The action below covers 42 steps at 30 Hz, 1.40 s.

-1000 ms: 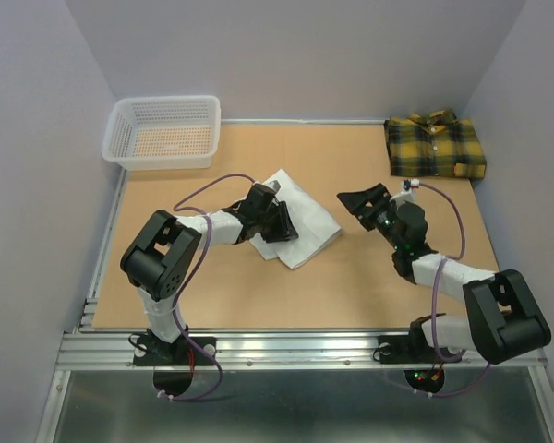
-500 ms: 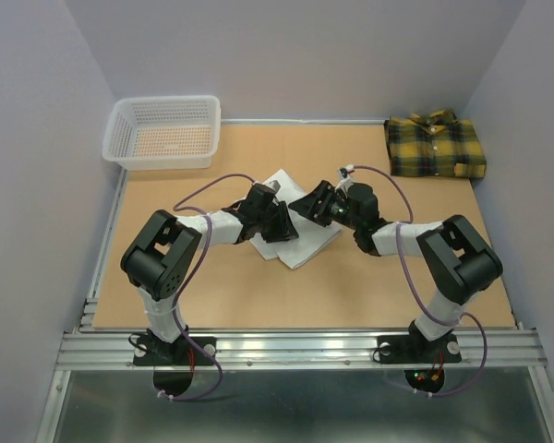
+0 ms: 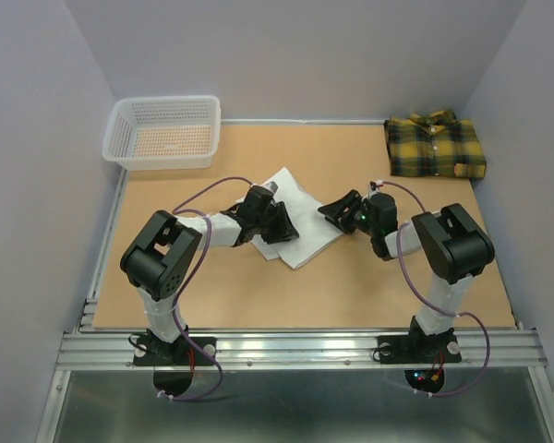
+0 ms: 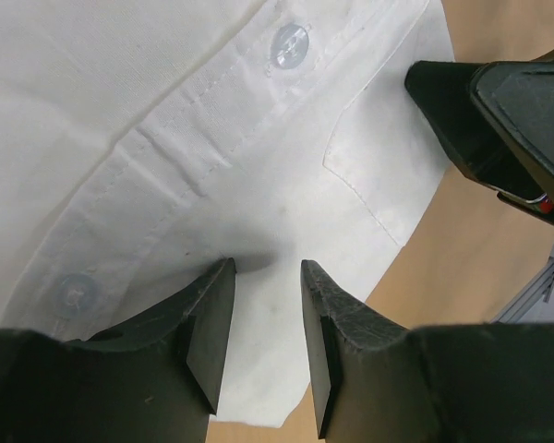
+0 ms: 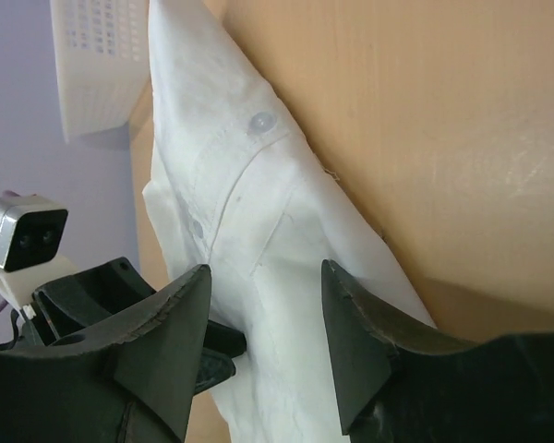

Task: Fold and stack the long sleeve shirts
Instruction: Fold the shirt

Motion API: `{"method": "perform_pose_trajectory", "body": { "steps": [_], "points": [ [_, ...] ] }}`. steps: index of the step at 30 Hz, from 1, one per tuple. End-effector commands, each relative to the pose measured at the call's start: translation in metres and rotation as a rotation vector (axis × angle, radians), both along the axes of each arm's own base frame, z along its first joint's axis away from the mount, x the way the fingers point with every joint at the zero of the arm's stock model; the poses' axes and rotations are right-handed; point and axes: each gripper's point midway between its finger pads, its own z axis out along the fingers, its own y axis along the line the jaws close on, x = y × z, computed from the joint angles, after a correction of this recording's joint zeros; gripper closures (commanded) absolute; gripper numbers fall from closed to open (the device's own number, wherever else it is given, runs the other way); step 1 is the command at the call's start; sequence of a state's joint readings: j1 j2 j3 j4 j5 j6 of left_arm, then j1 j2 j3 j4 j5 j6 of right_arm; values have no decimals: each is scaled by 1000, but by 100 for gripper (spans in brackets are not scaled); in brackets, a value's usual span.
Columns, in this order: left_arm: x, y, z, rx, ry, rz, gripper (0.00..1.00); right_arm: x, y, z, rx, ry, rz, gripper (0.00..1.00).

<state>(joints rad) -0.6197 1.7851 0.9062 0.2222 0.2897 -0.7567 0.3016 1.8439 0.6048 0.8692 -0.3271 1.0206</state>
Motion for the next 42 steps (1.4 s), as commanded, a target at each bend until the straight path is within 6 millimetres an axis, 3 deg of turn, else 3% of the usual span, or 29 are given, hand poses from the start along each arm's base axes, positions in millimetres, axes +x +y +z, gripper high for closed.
{"method": "perform_pose_trajectory", "body": {
  "steps": [1,6,10,14,15,16,18,19,21,22,27,28,29,30,32,36,39,42],
  "points": [
    [-33,34,-52,144,152,12,53,-4,-28,-21,-30,16,-51,43],
    [-34,38,-55,148,161,12,53,-21,-42,-46,-16,87,-73,44],
    [-33,36,-53,140,154,0,53,-23,-50,-38,18,47,-79,44],
    [-25,31,-33,116,94,-20,53,-9,-46,11,12,-108,-23,43],
    [-18,27,-21,101,55,-25,53,-8,-44,24,8,-122,-10,43],
    [-15,26,-15,97,36,-24,53,5,-41,41,-1,-167,2,42],
    [-7,23,0,87,-11,-31,52,11,-38,56,-10,-175,24,40],
    [-1,20,11,71,-34,-32,52,24,-35,80,-12,-236,35,39],
    [5,19,28,45,-69,-32,52,34,-30,94,-20,-239,64,38],
    [10,17,37,27,-86,-31,52,45,-21,115,-12,-286,103,37],
    [36,34,72,-28,-159,28,52,62,20,144,19,-323,216,36],
    [45,46,76,-34,-168,61,52,64,28,147,30,-325,238,36],
    [50,52,79,-36,-178,78,52,63,43,137,37,-304,271,36],
    [55,59,82,-37,-190,95,52,68,53,149,49,-329,295,36],
    [67,76,82,-32,-194,136,52,64,78,147,64,-321,345,36],
    [77,84,67,-17,-171,153,52,63,119,130,74,-298,418,36],
    [79,88,45,3,-129,161,52,62,142,106,79,-254,461,36],
    [73,96,10,30,-55,181,53,69,145,75,62,-201,440,36]
  ]
}}
